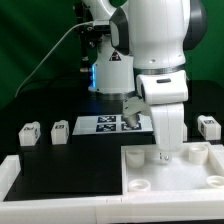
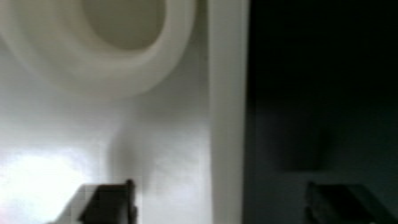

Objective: Assemble one leg

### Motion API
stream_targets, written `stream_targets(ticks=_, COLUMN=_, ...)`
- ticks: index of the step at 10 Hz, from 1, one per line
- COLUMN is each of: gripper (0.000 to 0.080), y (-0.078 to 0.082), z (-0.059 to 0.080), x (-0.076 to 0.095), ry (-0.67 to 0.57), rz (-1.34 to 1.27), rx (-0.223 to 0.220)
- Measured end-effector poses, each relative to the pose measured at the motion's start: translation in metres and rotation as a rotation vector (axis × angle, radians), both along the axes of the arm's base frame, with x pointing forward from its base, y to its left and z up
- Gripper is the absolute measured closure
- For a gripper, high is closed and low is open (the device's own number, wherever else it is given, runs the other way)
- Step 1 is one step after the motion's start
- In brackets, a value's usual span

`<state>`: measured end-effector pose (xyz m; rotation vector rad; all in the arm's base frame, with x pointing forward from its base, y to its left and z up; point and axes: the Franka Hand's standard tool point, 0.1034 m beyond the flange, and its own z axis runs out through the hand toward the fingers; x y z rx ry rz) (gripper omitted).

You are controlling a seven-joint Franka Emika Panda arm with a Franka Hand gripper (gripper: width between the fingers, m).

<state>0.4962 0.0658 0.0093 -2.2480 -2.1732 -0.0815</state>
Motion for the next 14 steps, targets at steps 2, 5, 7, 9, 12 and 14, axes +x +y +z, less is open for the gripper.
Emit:
stream_targets(ticks=2, gripper=0.0197, y=0.000, z=0.000, x=0.000, ry=0.000, rz=-0.001, rx=0.000)
stream_targets(ticks=5, gripper=0.0153, y=-0.001, z=0.000, x=0.000, ry=0.000, rz=-0.002, rx=0.000)
stream_targets(ticks=7, gripper=0.0151, y=-0.001, z=0.000, x=0.000, ry=0.000, rz=-0.002, rx=0.000)
stream_targets(ticks=9, gripper=0.0151, y=-0.001, z=0.000, x=0.000, ry=0.000, rz=-0.002, rx=0.000)
stream_targets(ticks=12, gripper=0.0151, y=-0.001, z=0.000, x=0.000, ry=0.001, rz=-0.015, rx=0.001)
stream_targets(ticks=14, gripper=0.0151, y=0.011, z=0.012, x=-0.014, ry=0.006, rz=-0.129, rx=-0.001)
